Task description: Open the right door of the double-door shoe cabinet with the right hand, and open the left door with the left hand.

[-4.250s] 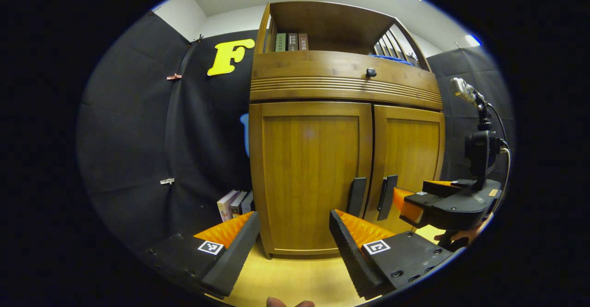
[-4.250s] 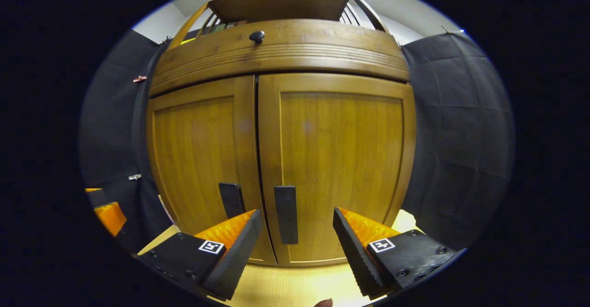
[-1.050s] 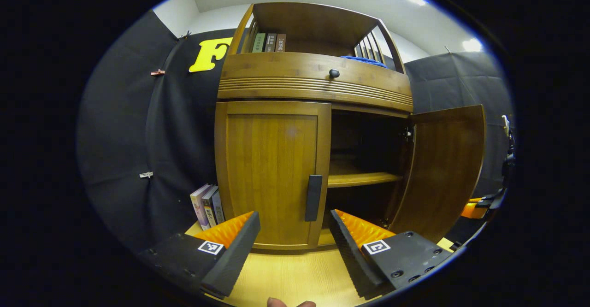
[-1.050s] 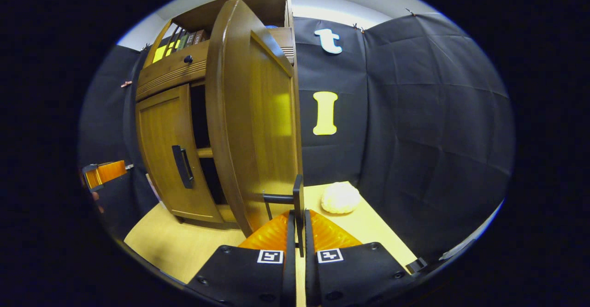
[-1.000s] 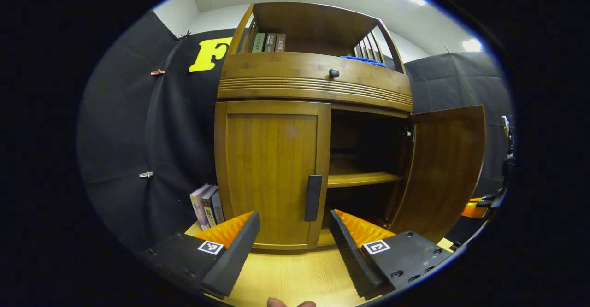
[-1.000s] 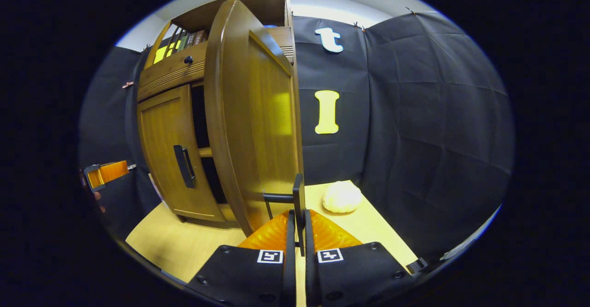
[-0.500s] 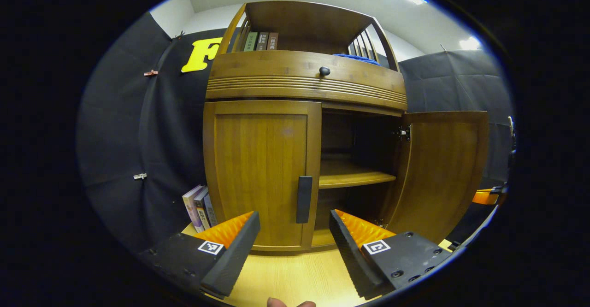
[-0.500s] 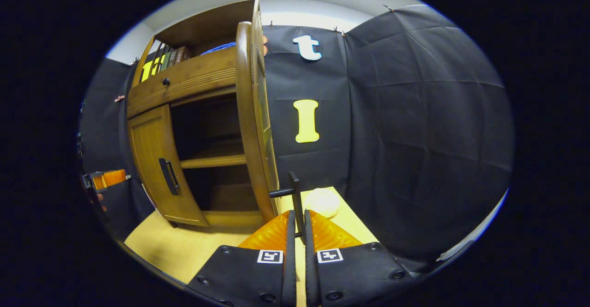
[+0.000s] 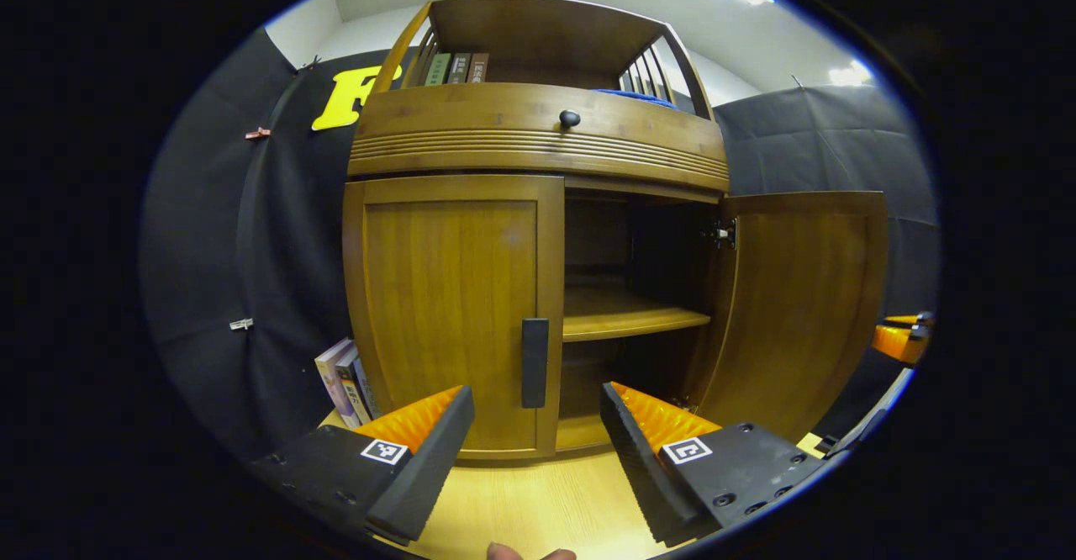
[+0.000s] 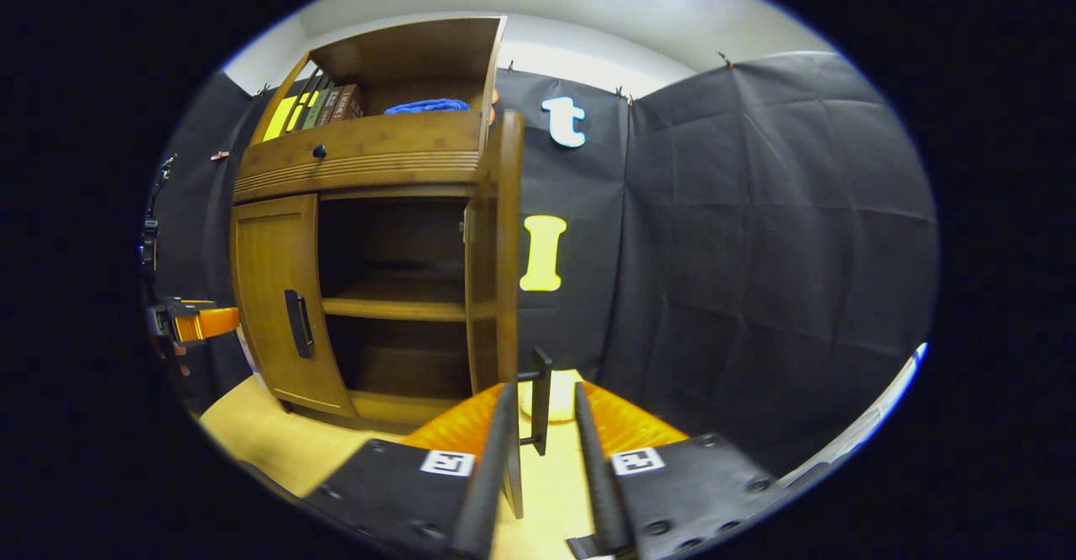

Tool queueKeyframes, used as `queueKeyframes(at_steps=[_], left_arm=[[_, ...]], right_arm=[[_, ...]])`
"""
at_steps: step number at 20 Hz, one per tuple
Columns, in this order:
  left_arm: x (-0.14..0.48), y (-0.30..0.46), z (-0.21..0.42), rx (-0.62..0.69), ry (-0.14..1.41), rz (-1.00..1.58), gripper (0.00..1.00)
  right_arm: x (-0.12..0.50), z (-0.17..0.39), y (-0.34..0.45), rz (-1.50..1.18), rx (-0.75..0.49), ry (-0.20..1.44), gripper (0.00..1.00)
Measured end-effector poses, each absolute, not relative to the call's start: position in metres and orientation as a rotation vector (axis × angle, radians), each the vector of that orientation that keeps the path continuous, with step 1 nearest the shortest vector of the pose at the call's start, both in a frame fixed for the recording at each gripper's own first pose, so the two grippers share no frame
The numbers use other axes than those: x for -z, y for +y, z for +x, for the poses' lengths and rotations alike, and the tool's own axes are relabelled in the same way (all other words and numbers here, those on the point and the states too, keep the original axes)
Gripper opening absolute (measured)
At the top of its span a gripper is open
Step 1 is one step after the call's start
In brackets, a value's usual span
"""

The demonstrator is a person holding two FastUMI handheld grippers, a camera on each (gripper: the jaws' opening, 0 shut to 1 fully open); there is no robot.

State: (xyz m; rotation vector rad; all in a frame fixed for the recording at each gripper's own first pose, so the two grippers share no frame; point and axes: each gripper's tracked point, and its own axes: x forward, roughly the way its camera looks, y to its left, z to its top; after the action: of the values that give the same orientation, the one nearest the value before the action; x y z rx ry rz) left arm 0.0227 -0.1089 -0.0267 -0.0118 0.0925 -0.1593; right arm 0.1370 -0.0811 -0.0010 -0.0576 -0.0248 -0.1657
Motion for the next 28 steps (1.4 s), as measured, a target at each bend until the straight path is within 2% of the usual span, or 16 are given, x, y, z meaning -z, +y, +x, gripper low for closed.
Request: queueKeyframes(at_steps=[3,7,9,10,14,18,23,24,27,28], left_arm=[[0.036,-0.118,0.037,0.178,0.103,0.0,0.94],[0.051,-0.126,0.069,0.18,0.128,-0.009,0.92],[0.057,-0.127,0.088,0.167,0.141,-0.014,0.94],[0.058,-0.125,0.099,0.156,0.144,-0.012,0.94],[0.063,-0.114,0.141,0.112,0.139,-0.012,0.93],[0.064,-0.112,0.17,0.081,0.13,-0.019,0.82],[0.069,-0.121,0.193,0.082,0.136,-0.023,0.64],[0.071,-0.122,0.197,0.08,0.14,-0.02,0.61],[0.072,-0.121,0.201,0.059,0.138,-0.016,0.37],[0.072,-0.12,0.2,0.065,0.134,-0.022,0.35]], right_arm=[[-0.017,0.124,-0.05,-0.075,0.128,-0.069,0.97],[-0.018,0.117,-0.005,-0.057,0.057,-0.08,0.98],[-0.016,0.117,0.001,-0.045,0.057,-0.064,0.98],[-0.015,0.119,0.009,-0.024,0.046,-0.059,0.96],[-0.008,0.132,0.011,0.013,0.061,-0.027,0.98],[-0.006,0.143,0.015,0.024,0.027,-0.013,0.98],[-0.009,0.164,0.012,-0.001,-0.003,-0.011,0.96],[-0.009,0.168,0.013,-0.009,-0.007,-0.01,0.98],[-0.007,0.173,0.014,-0.037,-0.019,-0.005,0.96],[-0.005,0.174,0.015,-0.046,-0.026,0.002,0.96]])
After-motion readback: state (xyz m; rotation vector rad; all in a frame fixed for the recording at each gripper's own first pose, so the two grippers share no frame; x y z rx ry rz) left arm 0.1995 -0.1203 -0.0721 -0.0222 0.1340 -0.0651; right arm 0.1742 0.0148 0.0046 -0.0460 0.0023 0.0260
